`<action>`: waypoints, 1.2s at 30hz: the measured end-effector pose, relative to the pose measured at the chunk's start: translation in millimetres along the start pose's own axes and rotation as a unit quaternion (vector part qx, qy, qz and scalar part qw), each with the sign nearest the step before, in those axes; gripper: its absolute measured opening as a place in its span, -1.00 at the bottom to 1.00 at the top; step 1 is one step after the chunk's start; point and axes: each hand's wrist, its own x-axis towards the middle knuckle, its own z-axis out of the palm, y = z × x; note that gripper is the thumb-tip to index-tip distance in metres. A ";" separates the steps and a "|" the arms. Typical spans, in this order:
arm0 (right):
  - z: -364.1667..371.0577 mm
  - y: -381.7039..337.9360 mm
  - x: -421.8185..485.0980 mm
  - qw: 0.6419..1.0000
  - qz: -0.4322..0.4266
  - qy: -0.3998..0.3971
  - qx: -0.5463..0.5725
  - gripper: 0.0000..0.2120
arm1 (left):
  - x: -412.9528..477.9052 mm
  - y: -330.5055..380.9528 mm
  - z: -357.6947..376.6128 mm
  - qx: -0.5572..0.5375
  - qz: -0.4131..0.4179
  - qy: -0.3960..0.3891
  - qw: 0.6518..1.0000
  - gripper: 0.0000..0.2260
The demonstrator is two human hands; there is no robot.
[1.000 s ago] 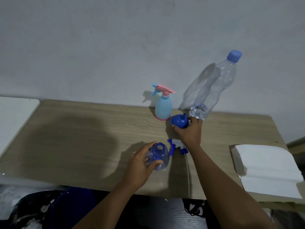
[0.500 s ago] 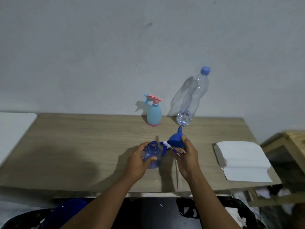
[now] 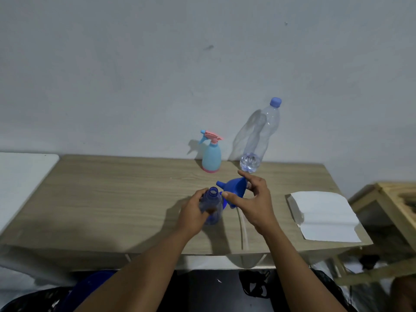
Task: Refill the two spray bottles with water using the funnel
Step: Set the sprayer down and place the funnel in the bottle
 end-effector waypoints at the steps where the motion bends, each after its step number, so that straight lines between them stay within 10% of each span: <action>1: 0.1 -3.4 0.2 0.999 -0.018 -0.012 -0.027 -0.28 | 1.3 -1.8 0.9 0.000 -0.001 -0.004 1.000 -0.41; 18: 25.1 -35.2 25.7 0.943 -0.090 -0.151 -0.281 -0.05 | -4.0 8.4 -2.4 0.034 -0.017 -0.009 0.999 -0.85; 20: 27.0 -32.9 25.7 0.936 -0.101 -0.164 -0.293 -0.04 | -1.1 2.8 1.0 0.053 -0.052 -0.032 0.997 -0.62; 25: 27.6 -31.8 25.3 0.939 -0.125 -0.169 -0.272 0.03 | -5.9 7.6 -2.2 -0.088 -0.033 -0.013 0.995 -0.77; 36: 0.6 8.8 8.8 0.995 -0.042 -0.027 -0.091 -0.26 | -6.6 -4.6 -5.2 0.001 -0.060 -0.011 0.998 -0.37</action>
